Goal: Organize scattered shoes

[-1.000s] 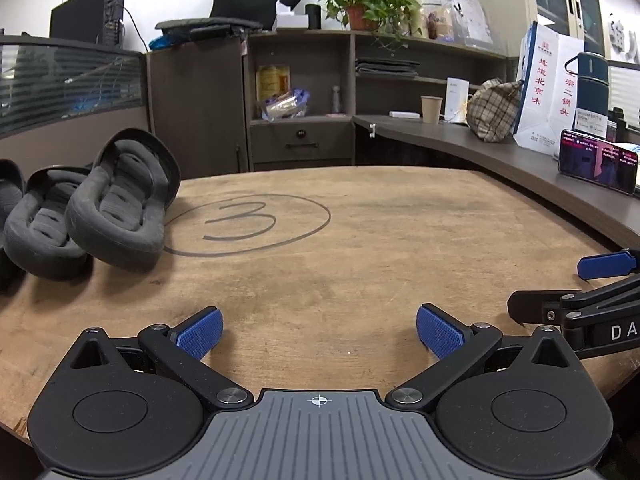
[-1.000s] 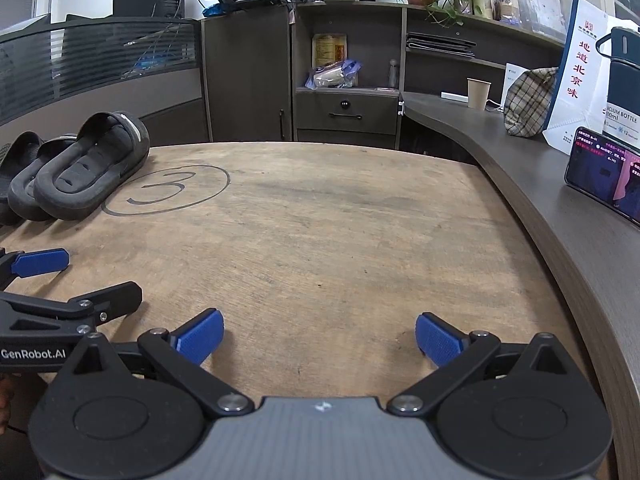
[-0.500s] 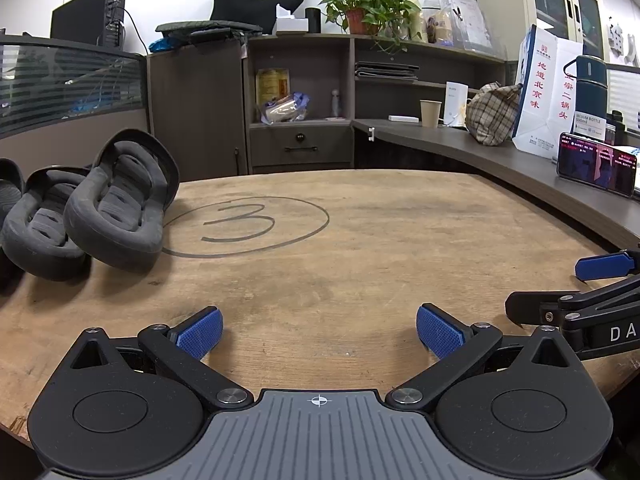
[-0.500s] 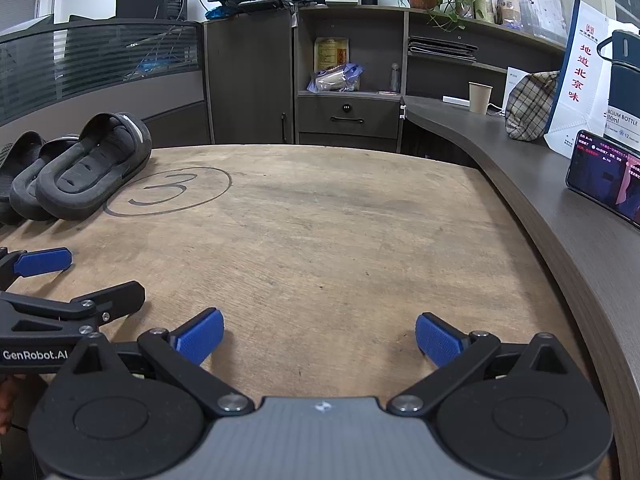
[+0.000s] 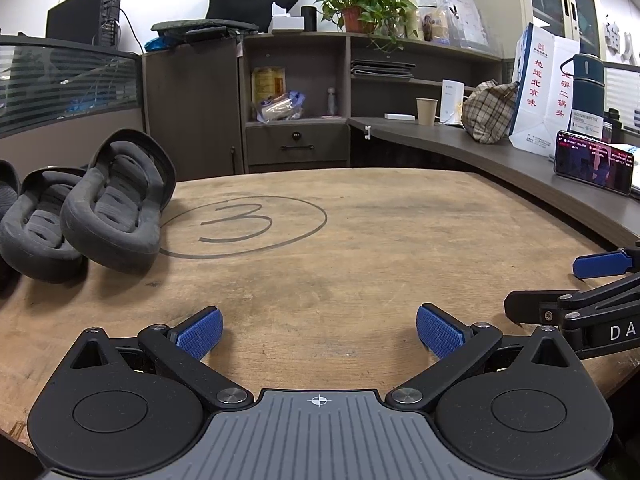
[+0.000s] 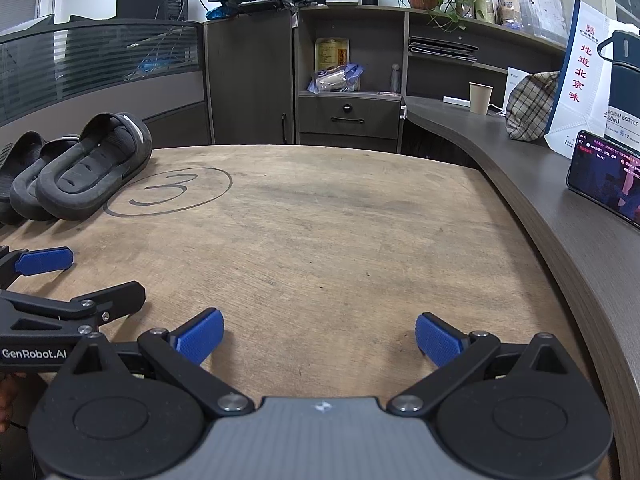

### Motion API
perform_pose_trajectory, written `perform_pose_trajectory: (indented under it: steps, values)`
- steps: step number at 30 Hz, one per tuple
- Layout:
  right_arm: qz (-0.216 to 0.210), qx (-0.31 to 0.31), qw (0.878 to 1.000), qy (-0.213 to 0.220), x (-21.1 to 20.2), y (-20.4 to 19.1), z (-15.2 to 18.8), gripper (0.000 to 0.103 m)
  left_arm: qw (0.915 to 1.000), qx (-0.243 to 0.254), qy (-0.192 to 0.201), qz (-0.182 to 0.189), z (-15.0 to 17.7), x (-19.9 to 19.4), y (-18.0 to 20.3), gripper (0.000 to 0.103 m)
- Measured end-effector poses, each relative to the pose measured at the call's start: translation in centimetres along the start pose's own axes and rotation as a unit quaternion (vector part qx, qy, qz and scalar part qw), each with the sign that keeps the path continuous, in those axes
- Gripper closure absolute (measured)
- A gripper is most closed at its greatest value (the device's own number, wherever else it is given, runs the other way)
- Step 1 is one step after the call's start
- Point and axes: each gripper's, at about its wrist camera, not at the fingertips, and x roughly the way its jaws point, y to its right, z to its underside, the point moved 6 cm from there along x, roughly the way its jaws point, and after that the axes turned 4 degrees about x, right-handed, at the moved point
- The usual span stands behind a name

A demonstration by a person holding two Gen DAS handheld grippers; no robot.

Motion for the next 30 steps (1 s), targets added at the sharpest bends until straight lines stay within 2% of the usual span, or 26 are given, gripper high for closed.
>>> perform_pose_trajectory:
  steps: [6, 11, 18, 30]
  values:
    - [-0.001, -0.001, 1.0, -0.001, 0.02, 0.01, -0.03, 0.0, 1.0, 0.007, 0.003, 0.006, 0.01, 0.05, 0.02, 0.0]
    - [0.0, -0.001, 1.0, -0.001, -0.02, -0.04, 0.09, 0.0, 0.9994, 0.032, 0.009, 0.009, -0.05, -0.22, 0.28, 0.0]
    - [0.001, 0.001, 1.0, -0.001, 0.01, -0.15, 0.12, 0.0, 0.9985, 0.034, -0.004, 0.043, -0.26, 0.16, -0.34, 0.0]
    - [0.001, 0.001, 1.0, 0.002, 0.01, -0.23, 0.22, 0.0, 0.9988, 0.032, 0.008, 0.036, 0.03, -0.05, -0.09, 0.0]
